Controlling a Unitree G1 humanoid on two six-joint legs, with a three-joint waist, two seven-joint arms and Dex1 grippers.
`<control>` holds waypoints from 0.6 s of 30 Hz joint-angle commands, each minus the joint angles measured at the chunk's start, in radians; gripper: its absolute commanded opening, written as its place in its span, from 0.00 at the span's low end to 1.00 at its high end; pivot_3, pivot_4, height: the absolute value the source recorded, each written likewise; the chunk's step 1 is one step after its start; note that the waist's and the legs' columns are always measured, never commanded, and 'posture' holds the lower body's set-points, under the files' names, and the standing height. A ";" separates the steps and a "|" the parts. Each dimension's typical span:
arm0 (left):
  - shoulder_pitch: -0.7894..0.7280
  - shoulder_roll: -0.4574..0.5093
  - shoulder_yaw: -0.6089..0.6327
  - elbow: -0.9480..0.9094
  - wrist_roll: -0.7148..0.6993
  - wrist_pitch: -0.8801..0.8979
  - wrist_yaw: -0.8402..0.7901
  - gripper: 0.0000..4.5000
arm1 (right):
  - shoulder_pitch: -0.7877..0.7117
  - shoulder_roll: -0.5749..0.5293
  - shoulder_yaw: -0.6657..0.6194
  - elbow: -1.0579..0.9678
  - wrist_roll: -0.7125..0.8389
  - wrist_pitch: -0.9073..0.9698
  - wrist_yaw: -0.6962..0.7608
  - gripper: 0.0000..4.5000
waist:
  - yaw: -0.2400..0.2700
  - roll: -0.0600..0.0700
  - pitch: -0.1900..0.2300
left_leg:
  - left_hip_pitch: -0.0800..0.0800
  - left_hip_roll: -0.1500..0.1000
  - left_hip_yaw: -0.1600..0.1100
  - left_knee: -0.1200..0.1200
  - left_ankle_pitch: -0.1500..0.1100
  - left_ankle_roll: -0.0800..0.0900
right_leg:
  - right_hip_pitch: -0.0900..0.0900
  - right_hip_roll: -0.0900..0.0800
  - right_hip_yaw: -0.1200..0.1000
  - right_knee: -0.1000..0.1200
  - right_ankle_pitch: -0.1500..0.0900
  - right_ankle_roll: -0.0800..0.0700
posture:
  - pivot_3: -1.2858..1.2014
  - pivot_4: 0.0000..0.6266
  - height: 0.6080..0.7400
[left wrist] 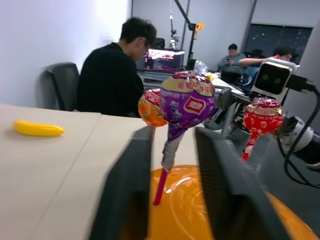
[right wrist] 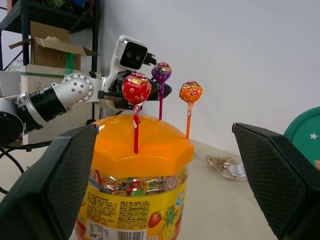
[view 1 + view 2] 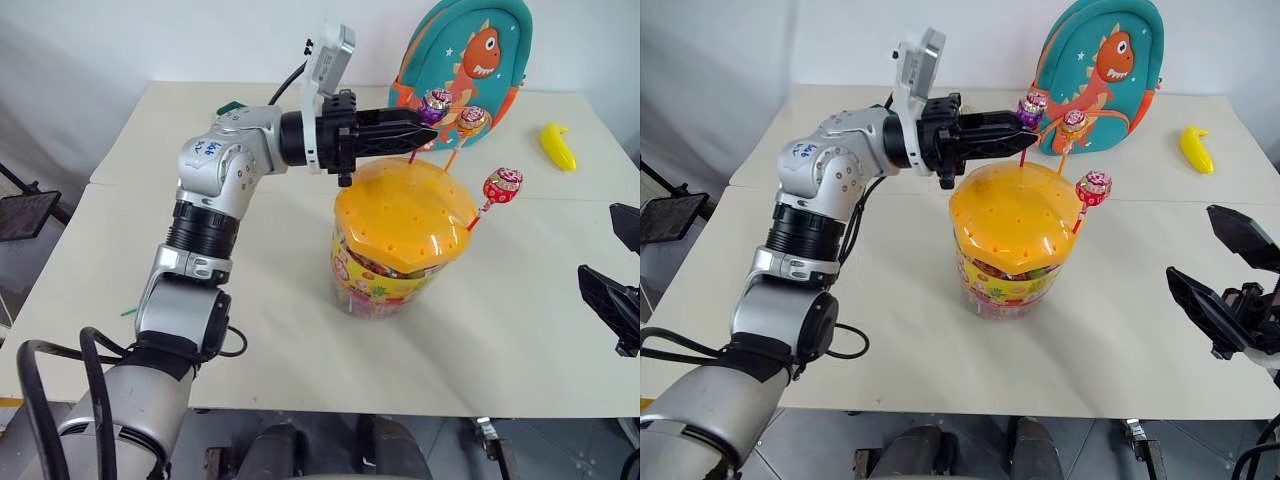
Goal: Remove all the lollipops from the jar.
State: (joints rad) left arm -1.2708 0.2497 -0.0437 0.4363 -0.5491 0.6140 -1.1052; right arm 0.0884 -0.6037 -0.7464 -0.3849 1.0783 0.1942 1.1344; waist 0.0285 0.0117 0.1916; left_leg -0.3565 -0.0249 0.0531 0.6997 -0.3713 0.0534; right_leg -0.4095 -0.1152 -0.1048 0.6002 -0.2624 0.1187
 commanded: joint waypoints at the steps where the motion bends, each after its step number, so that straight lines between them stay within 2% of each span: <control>1: -0.025 0.002 0.070 -0.073 -0.056 0.031 0.026 0.00 | -0.018 -0.020 0.008 0.000 0.005 -0.005 0.012 1.00 | -0.001 0.000 0.000 | 0.000 0.000 0.000 0.000 0.000 0.000 | 0.000 0.000 0.000 0.000 0.000 0.000 | 0.52 0.24 1.00; 10: 0.003 0.193 0.379 -0.077 -0.226 0.123 0.129 0.00 | -0.162 -0.093 0.099 0.124 -0.011 0.012 0.115 1.00 | -0.008 0.000 0.000 | 0.001 0.002 0.000 0.000 0.000 -0.001 | 0.000 0.001 0.000 0.001 0.000 0.000 | 0.52 0.24 1.00; 12: 0.062 0.308 0.402 -0.107 -0.215 0.199 0.151 0.00 | -0.198 -0.115 0.116 0.154 -0.016 0.017 0.153 1.00 | -0.007 0.001 0.000 | 0.001 0.002 0.000 0.000 0.000 -0.001 | 0.000 0.000 0.000 0.001 0.000 0.000 | 0.52 0.24 1.00; 14: 0.165 0.457 0.358 -0.142 -0.137 0.244 0.149 0.00 | -0.221 -0.139 0.132 0.173 -0.021 0.028 0.192 1.00 | -0.010 0.001 0.000 | 0.001 0.001 -0.001 0.000 0.000 -0.001 | 0.000 0.000 0.000 0.001 0.000 0.000 | 0.52 0.24 1.00; 16: 0.316 0.618 0.317 -0.174 -0.070 0.283 0.129 0.00 | -0.228 -0.163 0.148 0.181 -0.029 0.036 0.246 1.00 | -0.015 0.001 0.000 | 0.001 0.002 -0.001 -0.001 -0.001 -0.002 | -0.001 0.001 0.000 0.001 0.000 -0.001 | 0.52 0.24 1.00; 18: 0.491 0.749 0.330 -0.190 -0.033 0.290 0.102 0.00 | -0.224 -0.186 0.170 0.182 -0.046 0.036 0.316 1.00 | -0.017 0.001 0.000 | 0.001 0.002 -0.001 -0.001 -0.001 -0.002 | -0.001 0.001 0.000 0.001 -0.001 -0.001 | 0.52 0.24 1.00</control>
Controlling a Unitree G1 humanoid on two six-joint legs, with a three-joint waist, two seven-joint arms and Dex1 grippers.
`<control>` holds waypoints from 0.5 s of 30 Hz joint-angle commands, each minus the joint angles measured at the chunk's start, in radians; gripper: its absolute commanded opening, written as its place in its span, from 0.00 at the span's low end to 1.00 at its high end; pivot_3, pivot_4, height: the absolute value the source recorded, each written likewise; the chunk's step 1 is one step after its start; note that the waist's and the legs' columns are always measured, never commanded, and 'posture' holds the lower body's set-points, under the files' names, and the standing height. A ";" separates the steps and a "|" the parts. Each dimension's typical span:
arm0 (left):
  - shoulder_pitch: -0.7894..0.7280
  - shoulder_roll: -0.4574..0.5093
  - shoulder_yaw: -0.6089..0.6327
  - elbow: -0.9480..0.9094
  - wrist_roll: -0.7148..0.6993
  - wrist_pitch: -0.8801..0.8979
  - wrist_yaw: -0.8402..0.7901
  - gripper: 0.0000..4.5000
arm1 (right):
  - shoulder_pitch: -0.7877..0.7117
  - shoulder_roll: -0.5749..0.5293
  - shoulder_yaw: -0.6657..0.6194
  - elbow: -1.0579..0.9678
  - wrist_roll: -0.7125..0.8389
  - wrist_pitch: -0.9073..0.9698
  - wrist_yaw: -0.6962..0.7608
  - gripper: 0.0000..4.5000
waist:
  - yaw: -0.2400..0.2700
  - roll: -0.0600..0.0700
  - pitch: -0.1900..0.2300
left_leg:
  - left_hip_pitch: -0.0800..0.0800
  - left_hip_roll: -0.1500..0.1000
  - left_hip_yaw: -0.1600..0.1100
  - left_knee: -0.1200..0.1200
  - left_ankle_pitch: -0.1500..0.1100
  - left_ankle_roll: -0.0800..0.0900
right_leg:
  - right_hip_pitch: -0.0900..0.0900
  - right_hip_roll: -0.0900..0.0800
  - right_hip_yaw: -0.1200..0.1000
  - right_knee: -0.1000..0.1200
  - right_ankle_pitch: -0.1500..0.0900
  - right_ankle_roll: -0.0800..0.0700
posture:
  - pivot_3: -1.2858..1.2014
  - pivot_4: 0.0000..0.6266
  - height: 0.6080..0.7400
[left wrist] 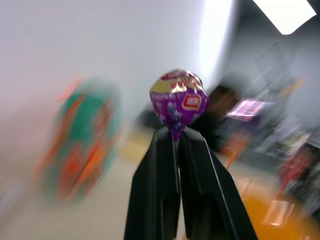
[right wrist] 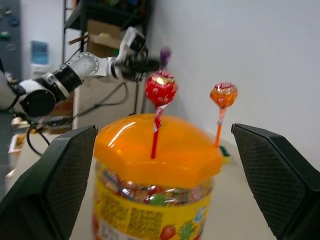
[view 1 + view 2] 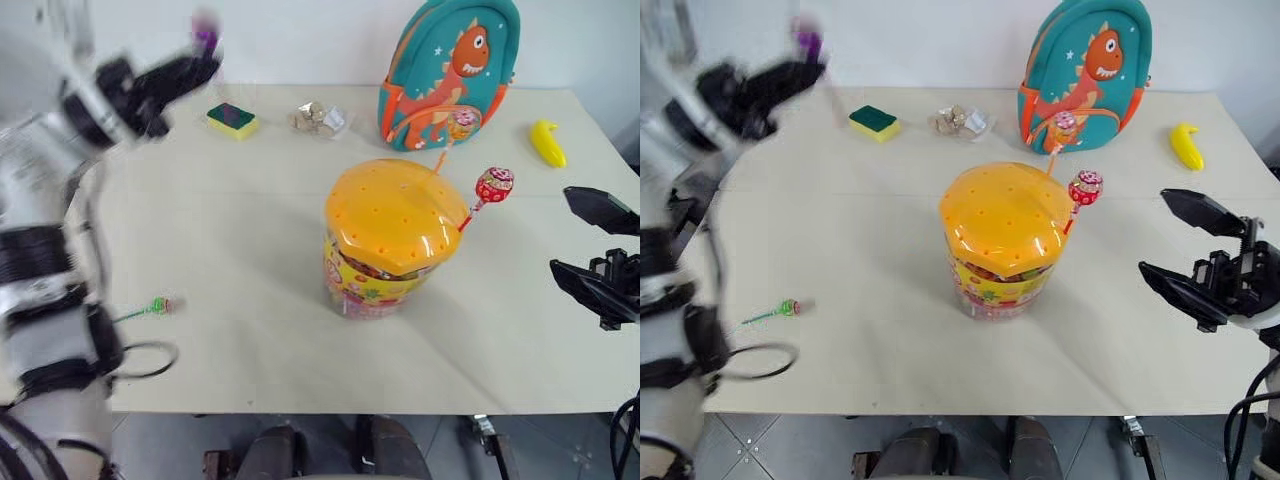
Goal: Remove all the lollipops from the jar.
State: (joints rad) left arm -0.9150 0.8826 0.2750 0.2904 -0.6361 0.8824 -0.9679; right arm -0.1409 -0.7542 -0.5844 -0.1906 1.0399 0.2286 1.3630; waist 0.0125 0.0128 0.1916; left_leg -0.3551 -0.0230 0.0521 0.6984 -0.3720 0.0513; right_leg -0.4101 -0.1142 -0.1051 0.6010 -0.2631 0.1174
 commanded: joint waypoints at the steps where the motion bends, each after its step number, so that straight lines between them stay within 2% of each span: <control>1: 0.226 0.165 0.051 -0.039 0.062 0.044 -0.025 0.00 | 0.014 -0.048 0.023 -0.015 -0.019 0.001 0.127 1.00 | -0.002 -0.001 0.000 | 0.000 0.000 0.000 0.000 0.000 0.000 | 0.000 0.000 0.000 0.000 0.000 0.000 | 0.52 0.24 1.00; 5: 0.612 0.295 0.161 -0.054 0.139 -0.032 -0.072 0.00 | 0.039 -0.070 0.053 -0.022 -0.036 0.003 0.215 1.00 | 0.002 -0.003 0.001 | -0.001 0.002 -0.004 0.001 -0.001 -0.001 | 0.001 -0.004 0.004 -0.004 0.000 -0.001 | 0.52 0.24 1.00; 6: 0.735 0.291 0.229 -0.057 0.148 -0.052 -0.096 0.00 | 0.043 -0.073 0.065 -0.017 -0.046 0.002 0.228 1.00 | 0.004 -0.003 0.001 | -0.001 0.002 -0.005 0.001 -0.002 -0.001 | 0.002 -0.007 0.004 -0.005 -0.001 -0.001 | 0.52 0.24 1.00; 8: 0.877 0.275 0.317 -0.064 0.154 -0.092 -0.117 0.00 | 0.046 -0.076 0.081 -0.010 -0.059 -0.004 0.241 1.00 | 0.006 -0.002 0.001 | -0.001 0.002 -0.006 0.000 -0.003 -0.002 | 0.002 -0.010 0.003 -0.005 -0.001 -0.002 | 0.52 0.24 1.00; 12: 1.011 0.238 0.355 -0.056 0.193 -0.199 -0.108 0.00 | 0.057 -0.094 0.105 0.016 -0.084 -0.032 0.251 1.00 | 0.016 -0.001 0.001 | -0.002 0.001 -0.010 0.000 -0.005 -0.006 | 0.002 -0.013 -0.001 -0.006 -0.003 -0.005 | 0.52 0.24 1.00; 15: 1.008 0.202 0.326 -0.063 0.194 -0.237 -0.096 0.00 | 0.059 -0.105 0.119 0.028 -0.095 -0.049 0.251 1.00 | 0.014 0.000 0.001 | -0.002 -0.001 -0.010 0.000 -0.005 -0.006 | 0.002 -0.015 -0.001 -0.006 -0.003 -0.005 | 0.52 0.24 1.00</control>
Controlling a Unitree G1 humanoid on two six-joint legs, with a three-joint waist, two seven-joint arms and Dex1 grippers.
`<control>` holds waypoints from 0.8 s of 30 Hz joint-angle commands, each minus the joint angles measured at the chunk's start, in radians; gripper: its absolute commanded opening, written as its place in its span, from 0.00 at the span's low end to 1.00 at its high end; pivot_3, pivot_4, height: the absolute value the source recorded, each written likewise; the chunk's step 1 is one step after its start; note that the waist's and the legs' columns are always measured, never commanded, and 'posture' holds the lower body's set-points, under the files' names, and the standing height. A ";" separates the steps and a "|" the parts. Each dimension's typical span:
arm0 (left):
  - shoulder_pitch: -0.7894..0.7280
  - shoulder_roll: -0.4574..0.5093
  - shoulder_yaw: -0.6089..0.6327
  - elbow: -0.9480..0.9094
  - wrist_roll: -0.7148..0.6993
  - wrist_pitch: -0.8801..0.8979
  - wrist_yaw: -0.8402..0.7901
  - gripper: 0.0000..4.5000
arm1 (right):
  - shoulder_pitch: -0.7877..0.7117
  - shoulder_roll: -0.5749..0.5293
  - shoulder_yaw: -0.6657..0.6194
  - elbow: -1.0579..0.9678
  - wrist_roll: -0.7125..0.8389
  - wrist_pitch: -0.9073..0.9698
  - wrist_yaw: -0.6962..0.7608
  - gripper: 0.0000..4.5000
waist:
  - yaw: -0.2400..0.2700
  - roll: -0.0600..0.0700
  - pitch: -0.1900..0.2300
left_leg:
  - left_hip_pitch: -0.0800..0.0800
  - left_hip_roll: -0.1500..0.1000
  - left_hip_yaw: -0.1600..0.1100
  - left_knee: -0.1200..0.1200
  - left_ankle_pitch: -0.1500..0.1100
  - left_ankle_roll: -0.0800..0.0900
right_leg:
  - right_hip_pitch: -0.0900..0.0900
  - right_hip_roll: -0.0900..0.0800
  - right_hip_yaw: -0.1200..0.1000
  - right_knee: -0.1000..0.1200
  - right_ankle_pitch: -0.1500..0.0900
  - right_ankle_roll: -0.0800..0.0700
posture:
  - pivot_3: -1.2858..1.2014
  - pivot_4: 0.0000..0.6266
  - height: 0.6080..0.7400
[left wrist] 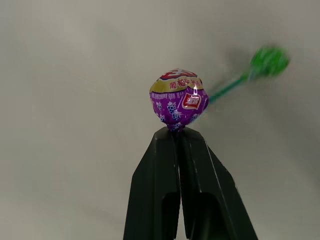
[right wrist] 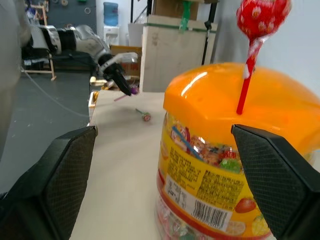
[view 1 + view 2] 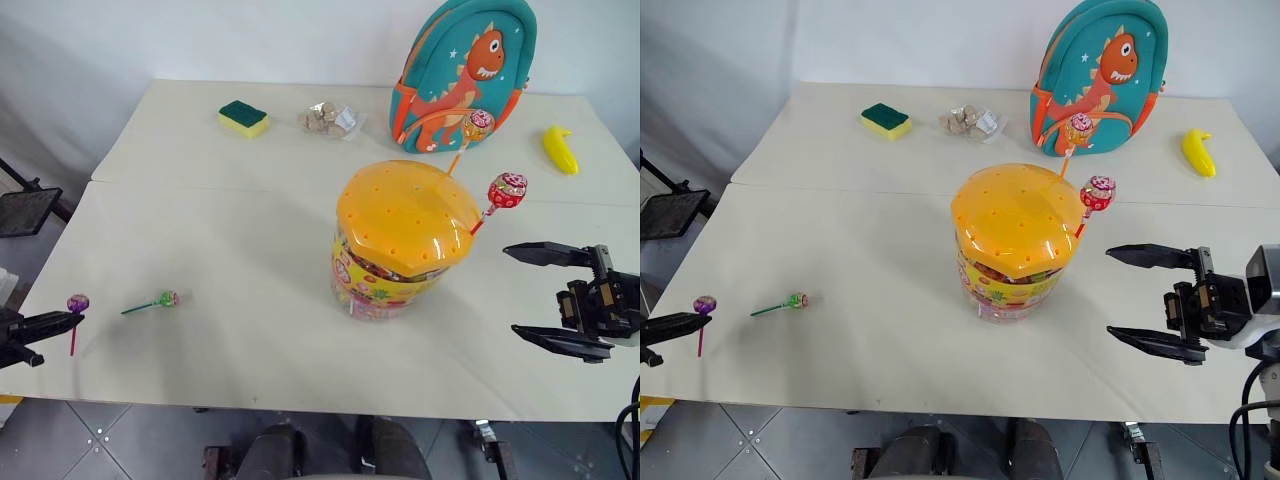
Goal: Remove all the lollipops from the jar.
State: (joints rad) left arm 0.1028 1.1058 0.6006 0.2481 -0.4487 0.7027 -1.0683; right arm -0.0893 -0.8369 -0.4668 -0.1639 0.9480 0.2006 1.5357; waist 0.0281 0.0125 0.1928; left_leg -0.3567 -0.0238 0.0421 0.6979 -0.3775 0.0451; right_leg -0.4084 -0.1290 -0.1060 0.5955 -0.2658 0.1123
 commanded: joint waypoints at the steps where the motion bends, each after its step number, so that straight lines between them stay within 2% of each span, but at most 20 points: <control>1: -0.028 -0.039 -0.017 -0.014 0.005 -0.066 0.013 0.00 | 0.008 -0.024 0.005 0.004 -0.004 -0.025 0.079 1.00 | -0.003 0.000 0.000 | 0.000 0.000 0.000 0.000 0.000 0.000 | 0.000 0.000 0.000 0.000 0.000 0.000 | 0.52 0.24 1.00; 8: -0.136 -0.088 -0.103 0.034 0.019 -0.095 0.046 0.00 | 0.006 -0.009 -0.014 0.005 -0.003 -0.013 0.049 1.00 | -0.007 0.001 0.000 | 0.000 0.000 0.000 0.000 0.002 0.004 | -0.001 0.000 -0.001 0.006 0.000 0.000 | 0.52 0.24 1.00; 9: -0.141 -0.085 -0.112 0.045 0.023 -0.091 0.048 0.11 | 0.019 -0.005 -0.030 -0.001 0.002 -0.007 0.028 1.00 | -0.007 0.001 0.000 | 0.000 0.000 0.000 0.000 0.002 0.004 | -0.001 0.000 -0.001 0.006 0.000 0.000 | 0.52 0.24 1.00; 13: -0.147 -0.068 -0.117 0.081 0.028 -0.111 0.034 0.37 | 0.049 0.002 -0.071 -0.022 0.025 0.026 -0.035 1.00 | -0.007 0.001 0.000 | 0.000 0.000 0.001 -0.001 0.002 0.004 | -0.001 0.001 -0.001 0.006 0.000 0.000 | 0.52 0.24 1.00; 16: -0.166 -0.069 -0.061 0.101 0.007 -0.219 0.004 0.57 | 0.072 -0.015 -0.109 -0.055 0.059 0.108 -0.133 1.00 | -0.007 0.000 0.000 | 0.000 0.000 0.001 0.000 0.002 0.004 | -0.001 0.001 -0.001 0.005 0.000 0.000 | 0.52 0.24 1.00; 18: -0.179 -0.085 0.013 0.065 -0.074 -0.283 -0.083 0.70 | 0.077 -0.029 -0.140 -0.083 0.072 0.166 -0.228 1.00 | -0.007 0.000 0.000 | 0.000 0.000 0.001 0.000 0.002 0.004 | -0.001 0.001 -0.001 0.006 0.000 0.000 | 0.52 0.24 1.00; 20: -0.193 -0.094 0.073 0.019 -0.151 -0.294 -0.145 0.70 | 0.076 -0.030 -0.166 -0.113 0.092 0.207 -0.301 1.00 | -0.007 0.000 0.000 | 0.000 0.000 0.001 0.000 0.002 0.003 | -0.001 0.000 -0.001 0.005 0.000 0.000 | 0.52 0.24 1.00; 24: -0.252 -0.133 0.109 -0.180 -0.320 -0.213 -0.162 0.70 | 0.070 -0.019 -0.153 -0.202 0.138 0.248 -0.328 1.00 | -0.005 0.001 0.000 | 0.000 0.000 0.001 0.000 0.001 0.003 | -0.001 0.000 -0.001 0.005 0.000 0.000 | 0.52 0.24 1.00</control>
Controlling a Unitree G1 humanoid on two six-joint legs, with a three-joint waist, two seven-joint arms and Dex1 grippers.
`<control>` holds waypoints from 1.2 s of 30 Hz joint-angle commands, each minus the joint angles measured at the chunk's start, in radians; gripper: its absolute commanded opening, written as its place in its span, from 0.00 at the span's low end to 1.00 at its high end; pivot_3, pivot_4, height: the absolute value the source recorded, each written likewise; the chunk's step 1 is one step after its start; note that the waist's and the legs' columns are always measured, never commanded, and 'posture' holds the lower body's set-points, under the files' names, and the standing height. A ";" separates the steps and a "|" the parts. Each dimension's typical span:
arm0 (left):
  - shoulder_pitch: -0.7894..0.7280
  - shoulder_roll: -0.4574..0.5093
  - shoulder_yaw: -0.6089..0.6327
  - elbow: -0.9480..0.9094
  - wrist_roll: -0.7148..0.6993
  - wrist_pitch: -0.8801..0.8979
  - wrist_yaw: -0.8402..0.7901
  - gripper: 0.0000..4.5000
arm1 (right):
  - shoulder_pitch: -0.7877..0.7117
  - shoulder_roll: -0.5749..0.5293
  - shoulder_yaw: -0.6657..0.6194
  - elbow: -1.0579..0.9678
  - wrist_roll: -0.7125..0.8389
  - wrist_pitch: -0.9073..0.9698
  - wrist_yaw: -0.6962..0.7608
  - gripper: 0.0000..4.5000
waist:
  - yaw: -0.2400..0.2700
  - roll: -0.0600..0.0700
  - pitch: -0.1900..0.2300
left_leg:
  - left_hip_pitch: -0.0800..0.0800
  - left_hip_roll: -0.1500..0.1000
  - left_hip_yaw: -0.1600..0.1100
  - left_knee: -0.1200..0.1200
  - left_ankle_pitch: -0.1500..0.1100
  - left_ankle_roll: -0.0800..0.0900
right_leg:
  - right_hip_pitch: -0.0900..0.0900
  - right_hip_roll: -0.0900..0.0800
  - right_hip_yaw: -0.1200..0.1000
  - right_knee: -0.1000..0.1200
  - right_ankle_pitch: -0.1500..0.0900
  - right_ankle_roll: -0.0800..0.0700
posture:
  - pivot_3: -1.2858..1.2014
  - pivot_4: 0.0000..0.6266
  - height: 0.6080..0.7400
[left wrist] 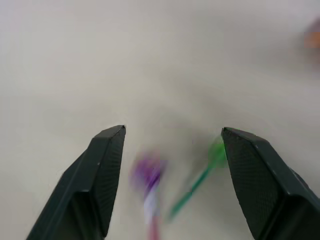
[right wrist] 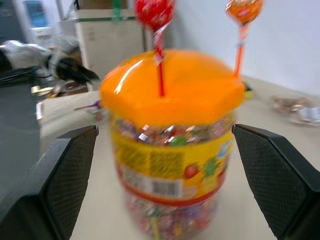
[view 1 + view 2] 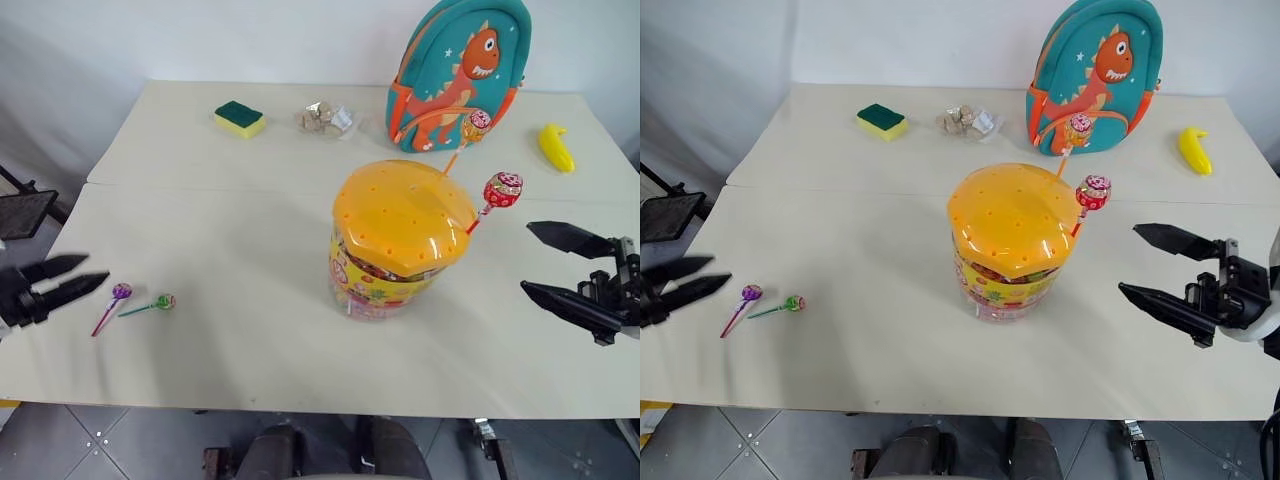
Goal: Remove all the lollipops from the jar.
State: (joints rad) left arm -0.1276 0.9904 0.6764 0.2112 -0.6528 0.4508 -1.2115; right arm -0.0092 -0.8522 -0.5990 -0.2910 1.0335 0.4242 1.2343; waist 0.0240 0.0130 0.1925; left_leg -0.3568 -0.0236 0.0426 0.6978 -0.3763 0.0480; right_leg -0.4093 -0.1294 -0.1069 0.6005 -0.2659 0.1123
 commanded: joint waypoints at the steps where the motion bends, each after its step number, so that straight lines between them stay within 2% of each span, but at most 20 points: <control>1: -0.021 -0.028 0.022 -0.208 -0.144 0.056 -0.017 0.70 | -0.026 0.000 -0.011 -0.091 0.068 0.036 -0.046 1.00 | -0.001 0.000 0.000 | 0.000 0.000 0.000 0.000 0.000 0.001 | 0.000 0.000 0.000 0.000 0.000 0.000 | 0.52 0.24 1.00; 7: -0.048 -0.110 -0.095 -0.473 -0.308 0.147 0.010 0.70 | -0.162 0.023 0.083 -0.135 0.098 0.072 -0.151 1.00 | -0.012 0.000 0.000 | 0.000 0.000 0.000 0.000 0.001 0.001 | 0.001 0.001 0.000 0.000 0.000 0.000 | 0.52 0.24 1.00; 10: -0.107 -0.164 -0.118 -0.493 -0.351 0.142 0.062 0.70 | -0.195 0.024 0.107 -0.140 0.106 0.094 -0.172 1.00 | -0.011 0.000 0.000 | 0.000 0.000 0.000 0.000 0.001 0.001 | 0.000 0.003 0.000 0.001 0.000 0.000 | 0.52 0.24 1.00; 17: -0.154 -0.205 -0.227 -0.543 -0.337 0.121 0.054 0.70 | -0.273 0.033 0.168 -0.118 0.115 0.141 -0.222 1.00 | -0.004 0.000 0.000 | 0.000 0.000 0.001 0.002 0.002 0.002 | 0.001 0.004 0.001 0.000 0.000 0.001 | 0.52 0.24 1.00; 20: -0.161 -0.224 -0.244 -0.566 -0.351 0.123 0.078 0.71 | -0.289 0.038 0.172 -0.112 0.117 0.148 -0.220 0.87 | -0.002 0.000 0.000 | 0.000 0.000 0.001 0.002 0.002 0.002 | 0.001 0.005 0.000 0.000 0.000 0.001 | 0.52 0.24 1.00; 26: -0.181 -0.245 -0.269 -0.588 -0.381 0.128 0.084 0.71 | -0.296 0.023 0.166 -0.087 0.106 0.151 -0.178 0.42 | 0.000 0.000 0.000 | 0.000 0.000 0.001 0.002 0.002 0.002 | 0.002 0.005 0.000 0.000 0.000 0.001 | 0.52 0.24 1.00; 31: -0.227 -0.264 -0.313 -0.579 -0.380 0.117 0.074 0.71 | -0.353 0.026 0.117 -0.047 0.190 0.176 -0.200 0.05 | -0.001 0.000 0.000 | 0.000 0.000 0.001 0.002 0.002 0.002 | 0.002 0.006 0.000 0.000 0.000 0.001 | 0.52 0.24 1.00; 32: -0.232 -0.268 -0.320 -0.578 -0.377 0.114 0.071 0.71 | -0.364 0.024 0.103 -0.038 0.209 0.184 -0.212 0.01 | -0.001 0.000 0.000 | 0.000 0.000 0.001 0.002 0.002 0.002 | 0.002 0.006 0.000 0.000 0.000 0.001 | 0.52 0.24 1.00; 36: -0.263 -0.281 -0.357 -0.557 -0.355 0.101 0.053 0.71 | -0.399 -0.023 -0.018 0.033 0.335 0.252 -0.304 0.01 | 0.001 0.000 0.000 | 0.000 0.001 0.001 0.002 0.002 0.002 | 0.002 0.012 0.001 0.000 0.000 0.001 | 0.52 0.24 1.00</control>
State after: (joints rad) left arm -0.3802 0.7093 0.3207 -0.3382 -1.0124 0.5762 -1.1493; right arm -0.3941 -0.8553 -0.5522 -0.2626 1.3164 0.6622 0.9570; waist 0.0253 0.0129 0.1925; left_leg -0.3572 -0.0226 0.0439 0.7004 -0.3741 0.0497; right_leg -0.4075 -0.1172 -0.1063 0.5997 -0.2655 0.1129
